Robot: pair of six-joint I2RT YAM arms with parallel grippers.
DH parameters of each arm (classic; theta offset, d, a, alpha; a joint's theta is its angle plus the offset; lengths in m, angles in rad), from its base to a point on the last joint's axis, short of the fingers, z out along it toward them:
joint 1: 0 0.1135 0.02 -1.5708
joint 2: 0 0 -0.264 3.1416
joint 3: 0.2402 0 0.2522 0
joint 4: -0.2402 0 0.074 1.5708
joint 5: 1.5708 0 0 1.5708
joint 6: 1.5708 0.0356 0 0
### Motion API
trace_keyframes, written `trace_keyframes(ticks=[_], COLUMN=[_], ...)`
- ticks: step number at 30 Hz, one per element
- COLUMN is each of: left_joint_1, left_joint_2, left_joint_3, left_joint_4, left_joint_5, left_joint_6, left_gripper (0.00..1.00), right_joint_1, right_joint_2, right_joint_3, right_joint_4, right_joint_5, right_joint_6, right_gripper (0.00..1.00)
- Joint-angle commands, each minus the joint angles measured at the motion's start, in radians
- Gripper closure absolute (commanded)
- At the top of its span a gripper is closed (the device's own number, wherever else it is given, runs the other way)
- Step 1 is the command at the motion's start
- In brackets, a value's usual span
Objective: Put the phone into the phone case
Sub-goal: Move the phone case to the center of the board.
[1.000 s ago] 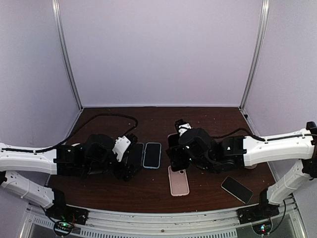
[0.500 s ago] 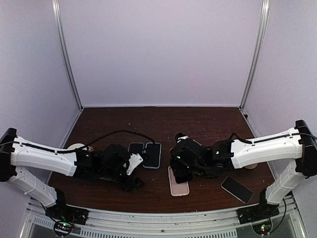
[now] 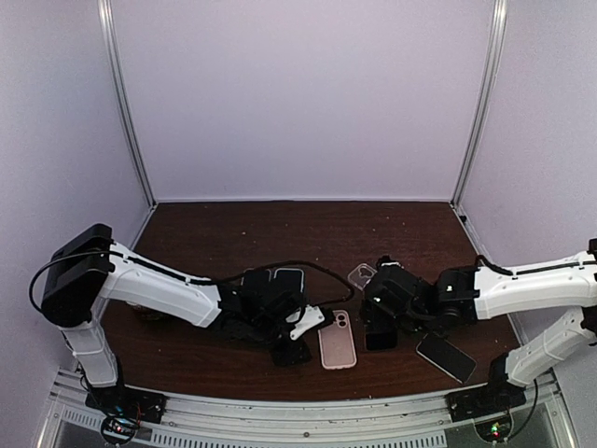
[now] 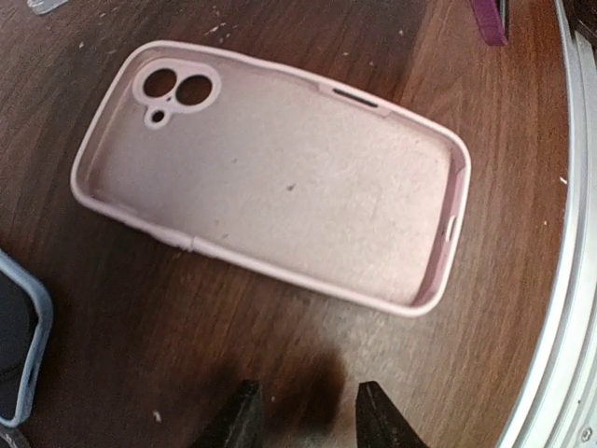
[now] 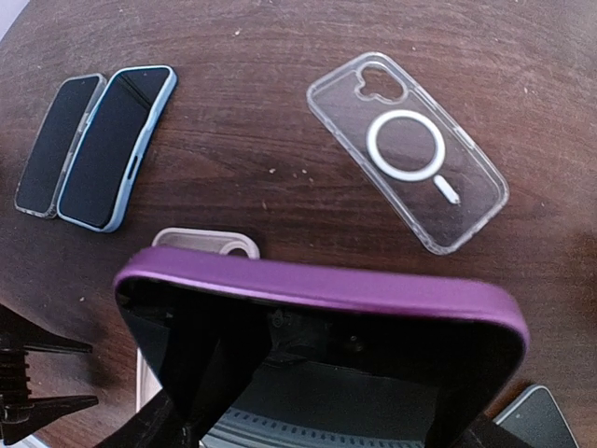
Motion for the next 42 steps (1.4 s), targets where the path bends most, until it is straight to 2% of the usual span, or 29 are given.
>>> trace_keyframes(ticks=[1,9,15,19,25,31,37,42], left_joint_1=[-0.011,-0.036,-0.036,-0.026,0.063,0.199,0.22,0.221], left_joint_2=[0.088,0.241,0.244,0.128,-0.067,-0.196,-0.285,-0.298], left_joint_3=[0.106,0.274,0.321,0.242,0.115,-0.043,-0.096,-0.1], left_joint_4=[-0.028,-0.15,-0.151,-0.074,-0.037,0.005,0.0,0.009], left_joint_5=[0.031,0.066,0.11,0.105,0.033,0.003,-0.145,-0.171], left_joint_6=[0.041,0.063,0.058,0.03,-0.098,-0.281,-0.234,-0.209], left_gripper=[0.62,0.66,0.69,0.71,0.59,0.54,0.5,0.49], right_joint_1=[-0.024,-0.126,-0.145,-0.145,-0.116,-0.084,-0.055,-0.039], right_joint_2=[-0.106,-0.193,-0.19,-0.125,-0.015,0.119,0.241,0.312], right_joint_3=[-0.068,-0.113,-0.098,-0.037,0.042,0.112,0.194,0.252], right_joint_4=[0.009,-0.007,0.016,0.015,0.14,0.198,0.154,0.059], right_joint_5=[-0.011,-0.076,-0.144,-0.189,-0.243,-0.251,-0.289,-0.268], right_joint_6=[0.024,-0.066,-0.151,-0.227,-0.297,-0.282,-0.234,-0.24], right_gripper=[0.78,0.77,0.78,0.8,0.85,0.89,0.91,0.91])
